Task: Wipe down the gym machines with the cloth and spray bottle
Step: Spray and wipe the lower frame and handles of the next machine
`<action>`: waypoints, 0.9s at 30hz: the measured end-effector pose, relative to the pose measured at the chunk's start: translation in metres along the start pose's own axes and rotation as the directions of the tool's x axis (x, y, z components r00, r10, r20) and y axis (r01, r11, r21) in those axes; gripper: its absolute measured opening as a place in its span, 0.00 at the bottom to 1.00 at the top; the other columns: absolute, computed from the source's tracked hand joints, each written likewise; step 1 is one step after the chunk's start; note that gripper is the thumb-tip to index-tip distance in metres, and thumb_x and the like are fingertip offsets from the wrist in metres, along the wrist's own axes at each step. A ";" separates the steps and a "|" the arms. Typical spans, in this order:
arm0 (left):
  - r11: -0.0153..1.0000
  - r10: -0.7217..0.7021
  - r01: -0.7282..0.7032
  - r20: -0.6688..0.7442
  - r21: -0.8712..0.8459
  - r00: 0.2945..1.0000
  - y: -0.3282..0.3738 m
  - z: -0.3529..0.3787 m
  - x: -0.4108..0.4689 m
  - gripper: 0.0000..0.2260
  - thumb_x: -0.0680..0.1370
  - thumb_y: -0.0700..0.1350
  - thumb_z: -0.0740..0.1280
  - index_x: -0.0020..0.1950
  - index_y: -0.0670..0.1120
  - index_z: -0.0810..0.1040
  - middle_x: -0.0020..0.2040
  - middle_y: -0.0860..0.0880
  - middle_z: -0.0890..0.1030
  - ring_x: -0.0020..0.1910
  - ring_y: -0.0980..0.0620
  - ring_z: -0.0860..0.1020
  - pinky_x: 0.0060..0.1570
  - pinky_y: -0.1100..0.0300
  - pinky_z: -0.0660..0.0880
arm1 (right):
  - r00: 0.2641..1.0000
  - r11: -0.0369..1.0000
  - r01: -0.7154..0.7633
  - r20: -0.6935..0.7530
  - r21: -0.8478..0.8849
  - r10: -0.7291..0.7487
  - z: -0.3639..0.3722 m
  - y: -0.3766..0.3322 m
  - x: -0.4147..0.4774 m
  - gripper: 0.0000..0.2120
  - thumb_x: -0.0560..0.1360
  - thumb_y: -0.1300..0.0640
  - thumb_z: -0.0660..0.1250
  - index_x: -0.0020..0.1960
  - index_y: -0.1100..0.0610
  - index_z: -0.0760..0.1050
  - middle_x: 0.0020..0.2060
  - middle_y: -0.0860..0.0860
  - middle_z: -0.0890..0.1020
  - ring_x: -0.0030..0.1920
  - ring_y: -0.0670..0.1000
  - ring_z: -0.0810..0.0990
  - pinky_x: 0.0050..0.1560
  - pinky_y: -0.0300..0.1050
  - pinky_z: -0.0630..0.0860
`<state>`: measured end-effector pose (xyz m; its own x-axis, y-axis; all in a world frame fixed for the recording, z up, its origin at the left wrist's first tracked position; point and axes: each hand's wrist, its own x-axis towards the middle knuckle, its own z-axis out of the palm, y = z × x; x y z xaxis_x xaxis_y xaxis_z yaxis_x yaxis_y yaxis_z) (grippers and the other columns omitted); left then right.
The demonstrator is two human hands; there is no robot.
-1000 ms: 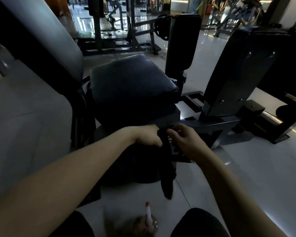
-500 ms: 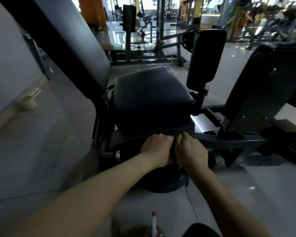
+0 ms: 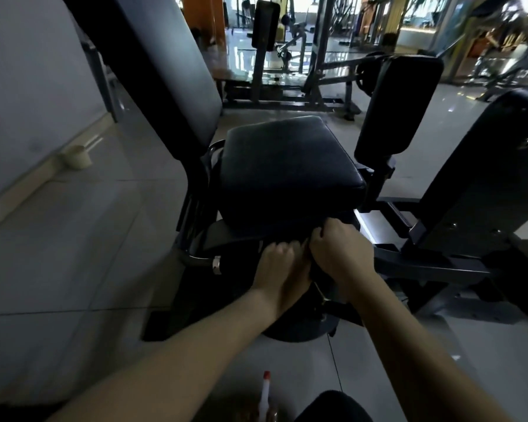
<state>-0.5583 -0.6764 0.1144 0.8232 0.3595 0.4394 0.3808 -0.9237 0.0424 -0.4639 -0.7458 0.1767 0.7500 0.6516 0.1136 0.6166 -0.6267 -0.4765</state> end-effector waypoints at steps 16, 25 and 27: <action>0.981 -0.039 -0.031 0.352 0.192 0.935 -0.005 -0.048 -0.020 0.36 0.74 0.58 0.69 0.75 0.41 0.62 0.64 0.41 0.70 0.62 0.41 0.70 0.65 0.49 0.68 | 0.954 0.918 0.089 -0.297 0.387 0.033 0.038 0.004 0.006 0.24 0.84 0.46 0.50 0.35 0.55 0.70 0.29 0.51 0.77 0.32 0.55 0.77 0.33 0.49 0.69; 0.912 0.102 0.206 0.681 -0.356 0.725 -0.032 -0.035 0.043 0.08 0.74 0.48 0.75 0.43 0.50 0.76 0.40 0.50 0.81 0.39 0.49 0.80 0.35 0.56 0.76 | 0.951 0.918 0.161 -0.305 0.363 -0.046 0.040 0.008 0.008 0.25 0.84 0.43 0.49 0.33 0.54 0.65 0.27 0.50 0.74 0.31 0.54 0.74 0.32 0.51 0.67; 0.873 0.142 0.270 0.742 -0.406 0.656 -0.035 -0.038 0.049 0.07 0.73 0.46 0.76 0.45 0.48 0.79 0.41 0.49 0.82 0.40 0.49 0.81 0.38 0.54 0.78 | 0.951 0.914 0.153 -0.306 0.376 -0.033 0.040 0.008 0.007 0.25 0.84 0.43 0.49 0.34 0.55 0.67 0.28 0.51 0.75 0.30 0.53 0.74 0.32 0.52 0.68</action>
<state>-0.5475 -0.6314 0.1682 0.9061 0.2027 -0.3713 0.3838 -0.7633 0.5197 -0.4629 -0.7293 0.1390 0.7662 0.5099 0.3910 0.5884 -0.3121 -0.7459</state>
